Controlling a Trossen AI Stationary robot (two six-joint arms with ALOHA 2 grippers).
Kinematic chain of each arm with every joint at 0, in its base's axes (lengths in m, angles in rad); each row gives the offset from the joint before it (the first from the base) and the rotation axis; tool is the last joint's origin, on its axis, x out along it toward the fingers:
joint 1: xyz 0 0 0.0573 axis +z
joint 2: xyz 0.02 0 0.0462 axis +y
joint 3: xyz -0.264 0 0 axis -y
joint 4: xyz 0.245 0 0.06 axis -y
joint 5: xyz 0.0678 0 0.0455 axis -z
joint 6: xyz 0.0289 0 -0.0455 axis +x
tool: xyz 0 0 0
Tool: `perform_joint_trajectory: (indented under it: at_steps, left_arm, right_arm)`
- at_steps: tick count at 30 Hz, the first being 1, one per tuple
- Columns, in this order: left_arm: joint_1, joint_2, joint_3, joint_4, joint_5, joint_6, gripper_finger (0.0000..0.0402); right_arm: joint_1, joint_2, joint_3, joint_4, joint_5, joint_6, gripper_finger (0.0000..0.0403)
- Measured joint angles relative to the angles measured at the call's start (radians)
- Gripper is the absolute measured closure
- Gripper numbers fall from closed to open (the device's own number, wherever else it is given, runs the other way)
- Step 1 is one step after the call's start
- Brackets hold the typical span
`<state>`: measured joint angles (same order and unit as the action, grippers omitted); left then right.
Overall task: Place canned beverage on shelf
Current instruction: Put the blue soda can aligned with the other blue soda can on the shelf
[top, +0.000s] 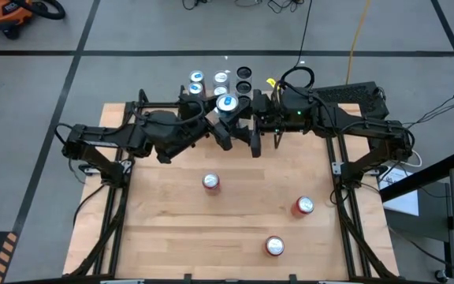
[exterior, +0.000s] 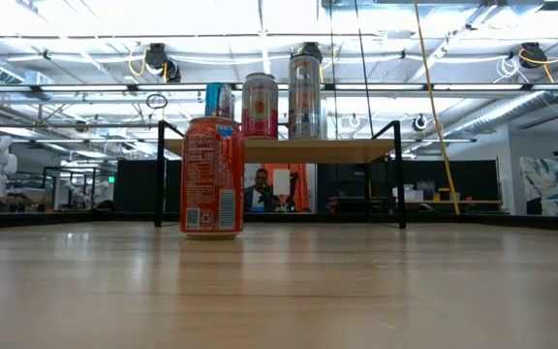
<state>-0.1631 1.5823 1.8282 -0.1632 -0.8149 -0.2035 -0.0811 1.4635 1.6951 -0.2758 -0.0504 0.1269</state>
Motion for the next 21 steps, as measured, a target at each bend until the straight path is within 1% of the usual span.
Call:
perform_joint_trajectory:
  at_steps: [11, 21]
  left_arm:
    - [-0.005, 0.000, 0.000, 0.050, -0.004, 0.000, 0.0078]
    - [-0.005, 0.000, 0.000, 0.047, 0.001, 0.000, 0.0127]
  right_arm:
    - [0.000, 0.000, 0.000, -0.032, 0.000, -0.007, 0.0181]
    - [0.000, -0.001, 0.000, -0.044, 0.001, -0.008, 0.0181]
